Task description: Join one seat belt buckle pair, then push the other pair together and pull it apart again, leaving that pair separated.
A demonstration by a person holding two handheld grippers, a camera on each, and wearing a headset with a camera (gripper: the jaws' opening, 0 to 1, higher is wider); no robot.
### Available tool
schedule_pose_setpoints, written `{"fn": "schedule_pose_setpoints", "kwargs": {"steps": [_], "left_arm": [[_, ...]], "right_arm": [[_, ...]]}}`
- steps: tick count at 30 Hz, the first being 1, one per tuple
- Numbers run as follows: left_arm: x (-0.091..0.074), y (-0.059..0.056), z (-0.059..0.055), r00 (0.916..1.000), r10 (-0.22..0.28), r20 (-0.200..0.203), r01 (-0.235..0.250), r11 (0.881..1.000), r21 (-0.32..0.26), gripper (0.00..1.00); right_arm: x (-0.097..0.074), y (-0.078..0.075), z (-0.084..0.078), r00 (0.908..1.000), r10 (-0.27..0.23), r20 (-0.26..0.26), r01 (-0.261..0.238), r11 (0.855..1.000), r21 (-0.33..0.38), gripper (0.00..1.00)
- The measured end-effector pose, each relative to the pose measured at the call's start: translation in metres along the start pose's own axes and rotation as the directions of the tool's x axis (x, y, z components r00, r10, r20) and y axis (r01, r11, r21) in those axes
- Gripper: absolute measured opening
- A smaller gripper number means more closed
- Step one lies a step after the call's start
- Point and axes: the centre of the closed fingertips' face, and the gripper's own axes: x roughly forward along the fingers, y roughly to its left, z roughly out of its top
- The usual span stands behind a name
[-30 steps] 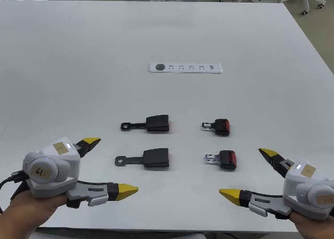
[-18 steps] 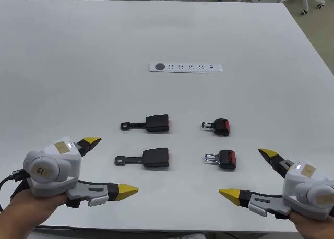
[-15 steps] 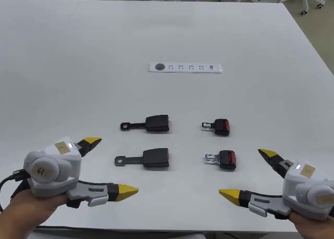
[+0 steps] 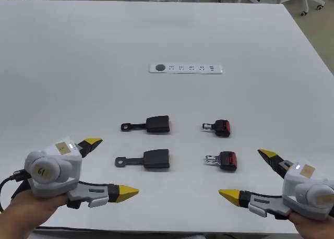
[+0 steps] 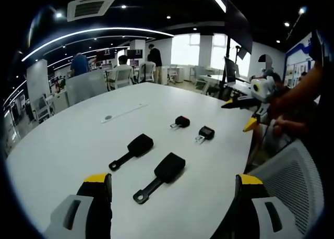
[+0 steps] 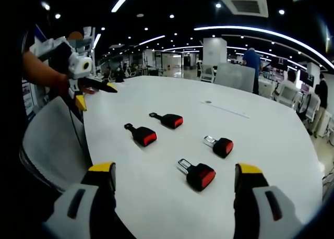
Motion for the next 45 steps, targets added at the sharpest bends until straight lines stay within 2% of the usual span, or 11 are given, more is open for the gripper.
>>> {"fn": "schedule_pose_setpoints", "kwargs": {"steps": [21,45], "left_arm": [[0.002,0.004,-0.002,1.0000,-0.001,-0.005,0.001,1.000,-0.006,1.00],[0.004,0.006,-0.014,0.9993,-0.008,-0.038,0.008,1.000,0.001,1.00]], "right_arm": [[0.004,-0.001,-0.004,0.9997,0.004,-0.022,-0.004,1.000,0.002,0.95],[0.001,0.000,-0.020,0.9985,0.007,-0.054,-0.006,1.000,0.017,0.95]]}}
